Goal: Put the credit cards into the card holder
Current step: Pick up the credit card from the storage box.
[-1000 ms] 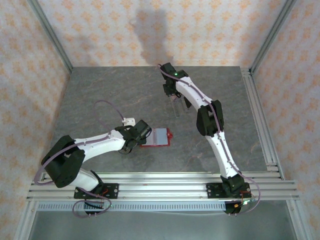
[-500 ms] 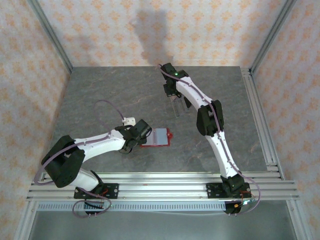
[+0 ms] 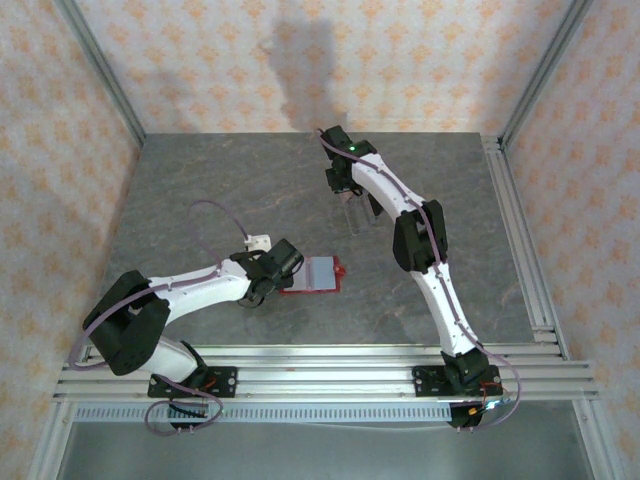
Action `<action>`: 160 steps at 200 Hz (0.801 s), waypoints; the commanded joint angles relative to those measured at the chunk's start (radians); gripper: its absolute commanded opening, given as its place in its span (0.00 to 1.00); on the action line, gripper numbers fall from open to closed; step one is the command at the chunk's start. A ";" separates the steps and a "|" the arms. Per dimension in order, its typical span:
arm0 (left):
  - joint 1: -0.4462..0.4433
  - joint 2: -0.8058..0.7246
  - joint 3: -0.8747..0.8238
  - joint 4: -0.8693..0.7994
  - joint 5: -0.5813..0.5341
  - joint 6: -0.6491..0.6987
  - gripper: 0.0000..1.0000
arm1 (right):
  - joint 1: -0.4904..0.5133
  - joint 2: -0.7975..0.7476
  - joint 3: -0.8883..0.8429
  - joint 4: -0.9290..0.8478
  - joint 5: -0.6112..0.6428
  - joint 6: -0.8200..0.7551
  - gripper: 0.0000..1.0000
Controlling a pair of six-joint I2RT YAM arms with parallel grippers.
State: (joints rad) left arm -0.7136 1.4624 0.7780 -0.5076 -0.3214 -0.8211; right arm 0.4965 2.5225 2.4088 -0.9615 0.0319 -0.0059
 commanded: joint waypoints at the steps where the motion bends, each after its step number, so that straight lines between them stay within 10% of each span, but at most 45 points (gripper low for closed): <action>1: -0.004 0.009 0.012 0.001 -0.023 -0.010 1.00 | -0.006 -0.028 0.033 -0.018 0.049 -0.010 0.32; 160: -0.003 0.033 0.028 0.006 -0.019 -0.004 1.00 | -0.005 0.049 0.058 -0.051 0.050 -0.029 0.34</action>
State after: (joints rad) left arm -0.7136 1.4815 0.7784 -0.5030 -0.3214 -0.8211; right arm 0.4965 2.5336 2.4302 -0.9676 0.0860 -0.0284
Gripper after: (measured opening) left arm 0.997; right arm 0.335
